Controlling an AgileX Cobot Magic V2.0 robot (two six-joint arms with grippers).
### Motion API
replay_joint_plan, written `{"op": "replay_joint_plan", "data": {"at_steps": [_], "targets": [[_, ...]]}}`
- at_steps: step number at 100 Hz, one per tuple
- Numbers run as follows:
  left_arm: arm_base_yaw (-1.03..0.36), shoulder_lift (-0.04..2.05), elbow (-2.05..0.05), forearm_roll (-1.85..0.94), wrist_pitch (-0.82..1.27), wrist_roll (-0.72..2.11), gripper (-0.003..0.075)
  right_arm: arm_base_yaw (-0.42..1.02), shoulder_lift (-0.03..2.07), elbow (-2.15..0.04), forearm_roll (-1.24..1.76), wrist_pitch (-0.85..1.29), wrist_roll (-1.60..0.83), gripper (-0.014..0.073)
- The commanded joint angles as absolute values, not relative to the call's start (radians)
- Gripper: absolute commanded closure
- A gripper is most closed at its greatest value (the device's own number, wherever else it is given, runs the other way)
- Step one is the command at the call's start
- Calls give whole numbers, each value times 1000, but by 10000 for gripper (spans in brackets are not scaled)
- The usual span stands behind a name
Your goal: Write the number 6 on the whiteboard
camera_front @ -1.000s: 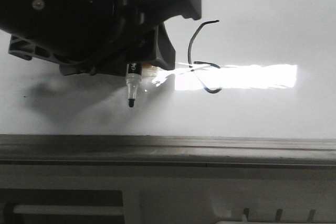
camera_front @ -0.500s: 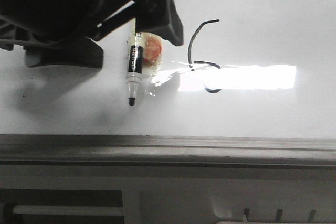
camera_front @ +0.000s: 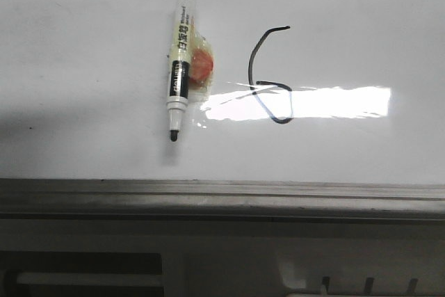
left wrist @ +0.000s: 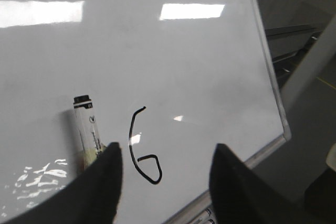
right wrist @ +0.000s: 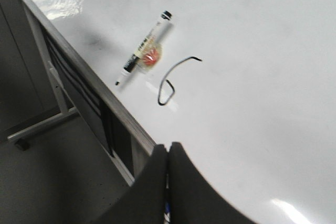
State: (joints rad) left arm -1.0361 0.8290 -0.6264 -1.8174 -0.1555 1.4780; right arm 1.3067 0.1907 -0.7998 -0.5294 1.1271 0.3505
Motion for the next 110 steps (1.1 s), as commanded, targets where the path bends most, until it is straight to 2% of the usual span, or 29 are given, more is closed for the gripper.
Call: {"op": "replay_joint_plan", "data": {"at_steps": [1,11,19,36,110], "targets": [[-1035,736,-578,-1801,-107,1492,555,1304,89,-759,-609,1111,350,647],[-1035,645,-476,-1801,-107,1492,743,1304,-35,-703,-617,1107,350,647],[-1035,588,-410,-1801,-102,1492,739,1304,-14,-694,-613,1154,350,647],[-1035,523,-353,-1805,-90,1492,739,1304,29,-669,-596,1092,350,647],[-1035,502,-292,-1792,-121,1492,739,1304,29,-661,-596,1084,350,647]]}}
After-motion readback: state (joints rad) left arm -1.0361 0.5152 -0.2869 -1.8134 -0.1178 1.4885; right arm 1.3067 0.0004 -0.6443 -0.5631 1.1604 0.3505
